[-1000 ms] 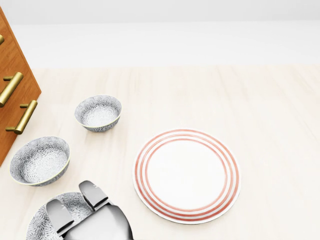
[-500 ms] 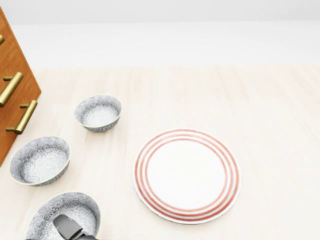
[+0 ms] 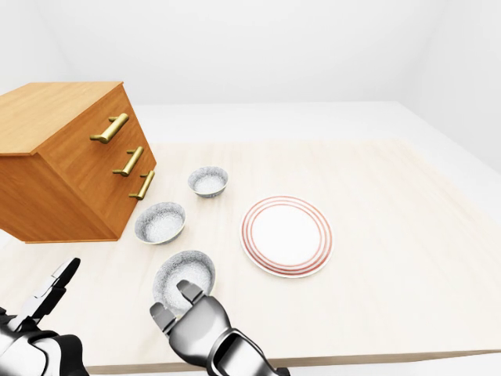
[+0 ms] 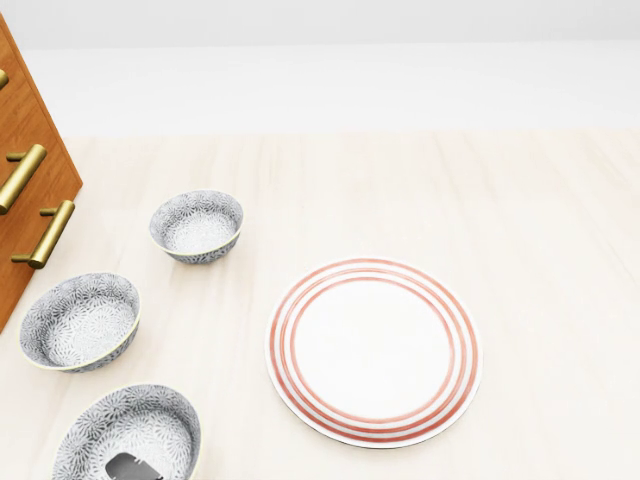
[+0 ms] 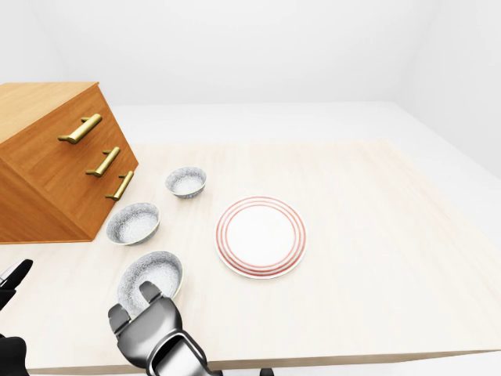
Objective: Put the bowl at the front on the plate.
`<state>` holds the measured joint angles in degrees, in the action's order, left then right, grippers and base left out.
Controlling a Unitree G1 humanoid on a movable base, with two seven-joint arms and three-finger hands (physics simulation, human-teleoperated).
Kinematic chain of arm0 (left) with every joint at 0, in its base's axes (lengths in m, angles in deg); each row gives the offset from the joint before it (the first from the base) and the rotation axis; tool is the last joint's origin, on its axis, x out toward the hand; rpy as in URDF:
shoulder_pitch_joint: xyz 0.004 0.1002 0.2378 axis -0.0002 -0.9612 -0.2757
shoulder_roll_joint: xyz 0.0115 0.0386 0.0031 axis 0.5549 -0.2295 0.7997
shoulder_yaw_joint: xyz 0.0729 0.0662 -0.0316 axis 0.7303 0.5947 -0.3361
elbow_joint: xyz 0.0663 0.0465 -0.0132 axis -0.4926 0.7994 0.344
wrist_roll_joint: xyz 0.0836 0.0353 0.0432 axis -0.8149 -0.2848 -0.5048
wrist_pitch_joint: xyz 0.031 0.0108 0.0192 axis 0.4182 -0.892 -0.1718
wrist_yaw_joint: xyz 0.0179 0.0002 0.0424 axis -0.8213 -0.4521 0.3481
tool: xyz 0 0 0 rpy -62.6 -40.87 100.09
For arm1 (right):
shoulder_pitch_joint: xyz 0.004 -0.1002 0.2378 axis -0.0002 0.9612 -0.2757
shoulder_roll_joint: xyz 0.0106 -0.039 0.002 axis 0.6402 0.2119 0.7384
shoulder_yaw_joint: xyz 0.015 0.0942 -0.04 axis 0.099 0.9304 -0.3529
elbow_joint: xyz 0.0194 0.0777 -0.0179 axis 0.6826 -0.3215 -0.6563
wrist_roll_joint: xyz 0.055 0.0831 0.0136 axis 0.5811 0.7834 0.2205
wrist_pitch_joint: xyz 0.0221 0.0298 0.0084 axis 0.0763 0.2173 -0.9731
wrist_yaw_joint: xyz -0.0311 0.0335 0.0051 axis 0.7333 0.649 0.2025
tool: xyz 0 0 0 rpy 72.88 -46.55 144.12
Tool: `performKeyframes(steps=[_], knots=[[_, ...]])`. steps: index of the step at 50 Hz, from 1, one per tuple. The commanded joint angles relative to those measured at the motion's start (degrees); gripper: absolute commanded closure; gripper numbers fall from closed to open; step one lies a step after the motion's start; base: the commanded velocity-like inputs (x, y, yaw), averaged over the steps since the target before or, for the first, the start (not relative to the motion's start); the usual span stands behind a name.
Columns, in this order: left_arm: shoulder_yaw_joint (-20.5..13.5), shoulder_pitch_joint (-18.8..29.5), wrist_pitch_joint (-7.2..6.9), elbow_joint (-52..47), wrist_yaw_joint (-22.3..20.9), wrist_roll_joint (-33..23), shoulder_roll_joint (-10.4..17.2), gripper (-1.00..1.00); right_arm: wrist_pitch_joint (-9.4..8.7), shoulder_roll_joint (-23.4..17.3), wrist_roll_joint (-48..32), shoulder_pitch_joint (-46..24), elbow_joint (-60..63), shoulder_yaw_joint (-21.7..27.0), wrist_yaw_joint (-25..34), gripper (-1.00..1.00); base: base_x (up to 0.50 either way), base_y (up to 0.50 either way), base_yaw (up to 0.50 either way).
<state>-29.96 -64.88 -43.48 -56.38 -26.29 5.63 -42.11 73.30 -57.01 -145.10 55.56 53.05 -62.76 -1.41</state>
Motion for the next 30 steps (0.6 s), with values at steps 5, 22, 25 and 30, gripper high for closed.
performKeyframes(steps=[5, 22, 25, 30], knots=[[0.0, 0.0, 0.0, 0.0, 0.0, 0.0, 0.0, -1.0, 0.0, -0.1, 0.1, 0.1, -0.2, -0.1, 0.0, -1.0, 0.0, 0.0, 0.0], [-0.5, -0.3, 0.0, -1.2, 0.0, 0.1, -0.2, -1.0, 0.0, 0.5, 0.5, -1.2, -5.1, 3.9, -0.3, -1.0, 0.0, 0.0, 0.0], [-0.2, 0.0, 0.0, -0.5, 0.0, -0.2, -0.2, -1.0, 0.0, 0.9, 0.6, -1.7, -5.3, 4.5, 0.0, -1.0, 0.0, 0.0, 0.0], [-0.2, -0.1, 0.0, -0.7, 0.0, 0.0, -0.2, -1.0, 0.0, 1.7, 0.8, -2.4, -5.7, 5.3, 0.0, -1.0, 0.0, 0.0, 0.0]])
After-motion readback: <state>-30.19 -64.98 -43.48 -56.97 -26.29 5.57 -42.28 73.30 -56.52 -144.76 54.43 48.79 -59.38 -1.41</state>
